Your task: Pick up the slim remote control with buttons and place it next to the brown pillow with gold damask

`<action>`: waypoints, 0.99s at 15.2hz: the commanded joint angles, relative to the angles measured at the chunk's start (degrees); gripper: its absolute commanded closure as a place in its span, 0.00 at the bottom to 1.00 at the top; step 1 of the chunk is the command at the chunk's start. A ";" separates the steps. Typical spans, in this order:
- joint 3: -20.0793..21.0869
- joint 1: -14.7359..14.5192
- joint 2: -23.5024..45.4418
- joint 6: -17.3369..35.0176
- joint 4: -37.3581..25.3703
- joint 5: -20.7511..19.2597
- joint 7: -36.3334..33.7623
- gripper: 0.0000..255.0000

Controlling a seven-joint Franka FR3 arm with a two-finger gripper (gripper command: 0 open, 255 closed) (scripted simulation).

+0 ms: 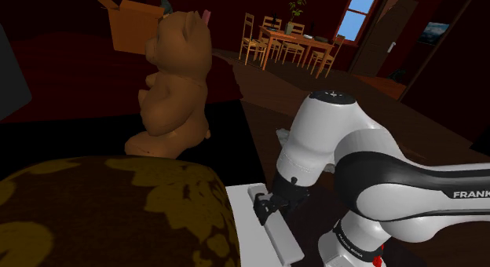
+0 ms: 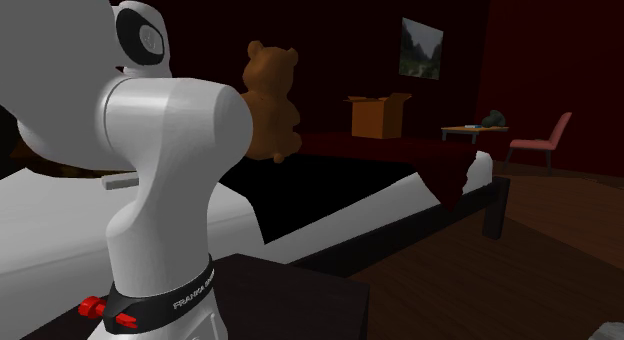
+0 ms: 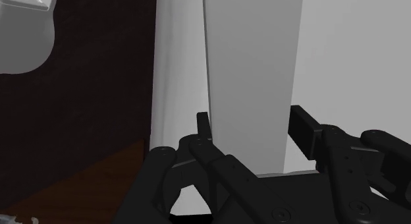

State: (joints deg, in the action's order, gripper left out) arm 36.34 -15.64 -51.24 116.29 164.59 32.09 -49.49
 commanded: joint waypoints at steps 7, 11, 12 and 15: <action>2.72 -0.34 3.21 5.69 2.51 2.51 0.37 1.00; 2.72 -0.34 3.21 5.69 2.51 2.51 0.37 1.00; 2.72 -0.34 3.21 5.69 2.51 2.51 0.37 1.00; 2.72 -0.34 3.21 5.70 2.51 2.51 0.37 0.00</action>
State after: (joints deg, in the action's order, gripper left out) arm 39.06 -15.99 -48.03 121.99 167.10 34.60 -49.12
